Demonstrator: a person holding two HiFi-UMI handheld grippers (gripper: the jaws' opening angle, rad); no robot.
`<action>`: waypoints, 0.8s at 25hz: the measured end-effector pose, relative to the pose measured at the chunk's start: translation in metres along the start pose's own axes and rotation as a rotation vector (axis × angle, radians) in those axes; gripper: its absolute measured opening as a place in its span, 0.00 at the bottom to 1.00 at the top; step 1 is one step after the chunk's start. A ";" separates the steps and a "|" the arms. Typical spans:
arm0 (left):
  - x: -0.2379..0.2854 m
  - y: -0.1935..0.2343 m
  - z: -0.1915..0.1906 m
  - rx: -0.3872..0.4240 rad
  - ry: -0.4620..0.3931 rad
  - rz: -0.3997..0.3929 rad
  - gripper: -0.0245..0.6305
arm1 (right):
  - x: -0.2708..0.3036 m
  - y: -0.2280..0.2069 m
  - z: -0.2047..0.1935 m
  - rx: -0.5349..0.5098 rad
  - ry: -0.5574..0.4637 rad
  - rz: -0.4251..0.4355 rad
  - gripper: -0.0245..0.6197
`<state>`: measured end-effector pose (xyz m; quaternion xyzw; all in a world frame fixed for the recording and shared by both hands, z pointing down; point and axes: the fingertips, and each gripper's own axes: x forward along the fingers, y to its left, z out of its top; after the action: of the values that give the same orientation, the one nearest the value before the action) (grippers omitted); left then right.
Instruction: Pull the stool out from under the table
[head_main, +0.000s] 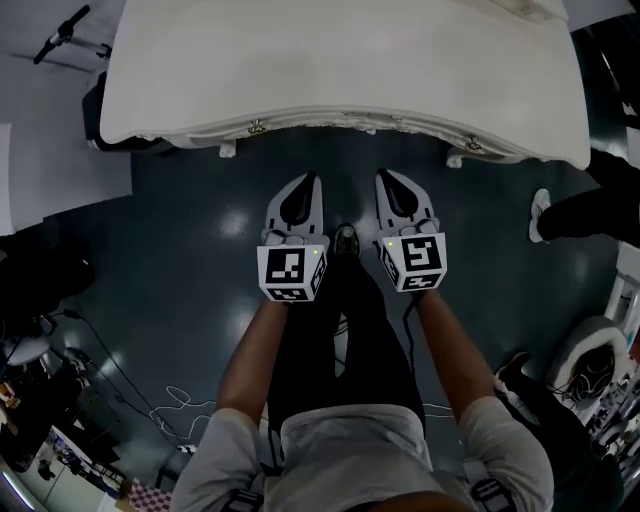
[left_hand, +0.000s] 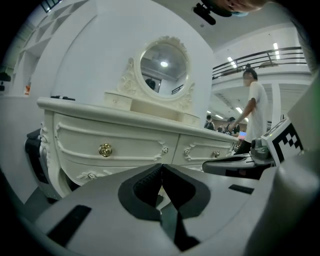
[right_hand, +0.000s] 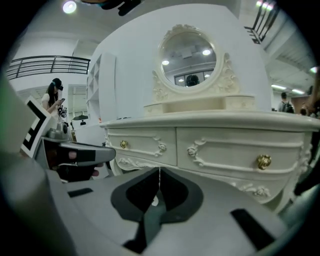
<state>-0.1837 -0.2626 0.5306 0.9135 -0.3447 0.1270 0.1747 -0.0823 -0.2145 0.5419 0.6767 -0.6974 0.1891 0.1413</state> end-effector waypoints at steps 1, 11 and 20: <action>0.004 0.000 -0.004 0.013 -0.008 -0.003 0.05 | 0.004 -0.001 -0.004 0.007 -0.012 -0.004 0.06; 0.029 0.019 -0.079 0.056 0.011 -0.024 0.05 | 0.036 -0.014 -0.083 0.068 -0.034 -0.071 0.06; 0.069 0.014 -0.111 0.087 -0.012 -0.075 0.05 | 0.054 -0.041 -0.116 0.042 -0.060 -0.121 0.06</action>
<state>-0.1549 -0.2671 0.6591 0.9332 -0.3055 0.1298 0.1376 -0.0502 -0.2102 0.6729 0.7260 -0.6548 0.1743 0.1173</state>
